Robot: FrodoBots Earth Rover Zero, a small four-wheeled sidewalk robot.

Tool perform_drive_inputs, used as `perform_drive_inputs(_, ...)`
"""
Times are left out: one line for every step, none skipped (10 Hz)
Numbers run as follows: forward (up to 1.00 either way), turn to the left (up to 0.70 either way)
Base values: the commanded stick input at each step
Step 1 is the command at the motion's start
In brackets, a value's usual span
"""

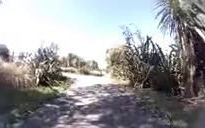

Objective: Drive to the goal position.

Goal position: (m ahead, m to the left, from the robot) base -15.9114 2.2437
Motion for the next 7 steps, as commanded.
perform_drive_inputs(0.0, 0.02)
perform_drive_inputs(0.0, 0.04)
perform_drive_inputs(0.0, 0.05)
perform_drive_inputs(0.0, 0.85)
perform_drive_inputs(0.0, 0.85)
perform_drive_inputs(0.0, 0.85)
perform_drive_inputs(0.0, 0.85)
